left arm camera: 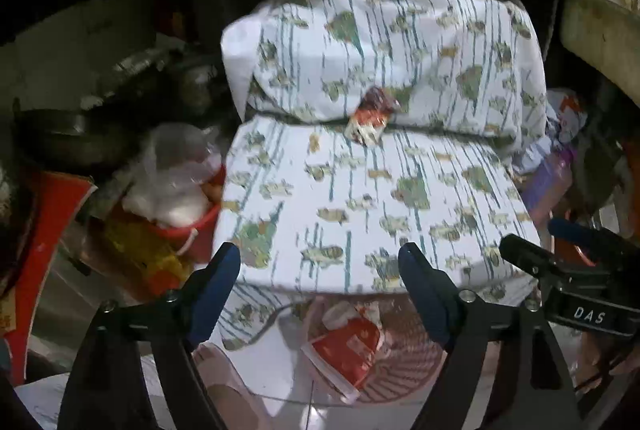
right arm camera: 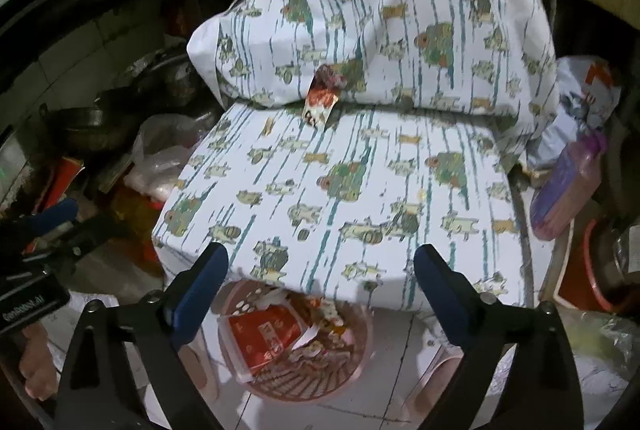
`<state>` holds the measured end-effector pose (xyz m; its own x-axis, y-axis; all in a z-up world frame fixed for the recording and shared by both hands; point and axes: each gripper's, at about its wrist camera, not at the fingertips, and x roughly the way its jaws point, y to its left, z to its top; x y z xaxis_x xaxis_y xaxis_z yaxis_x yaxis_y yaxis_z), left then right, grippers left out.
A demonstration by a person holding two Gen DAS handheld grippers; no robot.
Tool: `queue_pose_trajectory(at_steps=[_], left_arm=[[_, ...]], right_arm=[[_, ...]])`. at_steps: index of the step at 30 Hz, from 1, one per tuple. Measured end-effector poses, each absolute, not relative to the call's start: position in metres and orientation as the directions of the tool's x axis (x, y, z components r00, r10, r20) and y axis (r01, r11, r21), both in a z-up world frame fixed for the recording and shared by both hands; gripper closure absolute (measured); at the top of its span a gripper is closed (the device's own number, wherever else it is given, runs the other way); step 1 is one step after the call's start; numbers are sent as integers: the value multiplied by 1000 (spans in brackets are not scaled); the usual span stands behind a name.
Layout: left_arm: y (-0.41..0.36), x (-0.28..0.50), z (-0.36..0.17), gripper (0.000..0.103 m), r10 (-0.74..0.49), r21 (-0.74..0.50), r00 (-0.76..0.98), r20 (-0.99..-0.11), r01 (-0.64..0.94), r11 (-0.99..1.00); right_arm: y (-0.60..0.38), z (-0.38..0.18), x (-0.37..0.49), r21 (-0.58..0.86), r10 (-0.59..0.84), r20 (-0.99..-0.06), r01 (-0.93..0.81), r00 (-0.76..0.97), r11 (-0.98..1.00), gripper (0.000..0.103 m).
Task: Collect trash
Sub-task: 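Move both tools back over the stool toward the red-and-white packet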
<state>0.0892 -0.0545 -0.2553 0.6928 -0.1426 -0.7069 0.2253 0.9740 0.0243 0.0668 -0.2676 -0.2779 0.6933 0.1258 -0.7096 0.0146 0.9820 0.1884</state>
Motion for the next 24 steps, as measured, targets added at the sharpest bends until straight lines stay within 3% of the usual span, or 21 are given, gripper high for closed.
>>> queue_pose_trajectory(at_steps=[4,20,24], left_arm=[[-51,88,-247,18,-128,32,726,-676,202,979],[-55,97,-244,15,-148,11,707,-691,215,977],[-60,109,-230,15,-126,77,751,-648,229,970]], right_arm=[[-269,-274,66,174,97,-696,35,712,984,8],[-275,-271,71,180,92,-689,46,719,983,7],[-279,-267,80,161,52,-676,78,735,984,7]])
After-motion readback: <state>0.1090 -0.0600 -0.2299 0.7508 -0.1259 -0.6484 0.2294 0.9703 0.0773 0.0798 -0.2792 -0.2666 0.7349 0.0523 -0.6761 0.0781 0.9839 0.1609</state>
